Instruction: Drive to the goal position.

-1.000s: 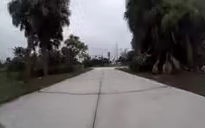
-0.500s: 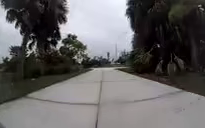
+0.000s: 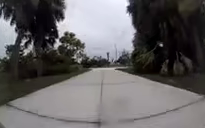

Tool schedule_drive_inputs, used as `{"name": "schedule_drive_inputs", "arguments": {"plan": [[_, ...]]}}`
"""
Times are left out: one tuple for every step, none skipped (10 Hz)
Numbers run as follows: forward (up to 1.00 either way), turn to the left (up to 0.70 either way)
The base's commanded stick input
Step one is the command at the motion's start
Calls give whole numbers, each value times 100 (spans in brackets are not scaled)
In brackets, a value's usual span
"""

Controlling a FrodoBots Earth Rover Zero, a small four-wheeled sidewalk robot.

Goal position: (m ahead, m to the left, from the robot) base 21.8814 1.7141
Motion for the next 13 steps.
{"name": "schedule_drive_inputs", "arguments": {"plan": [[85,0],[85,0],[85,0],[85,0],[85,0],[85,0],[85,0],[85,0],[85,0],[85,0],[85,0],[85,0],[85,0]]}}
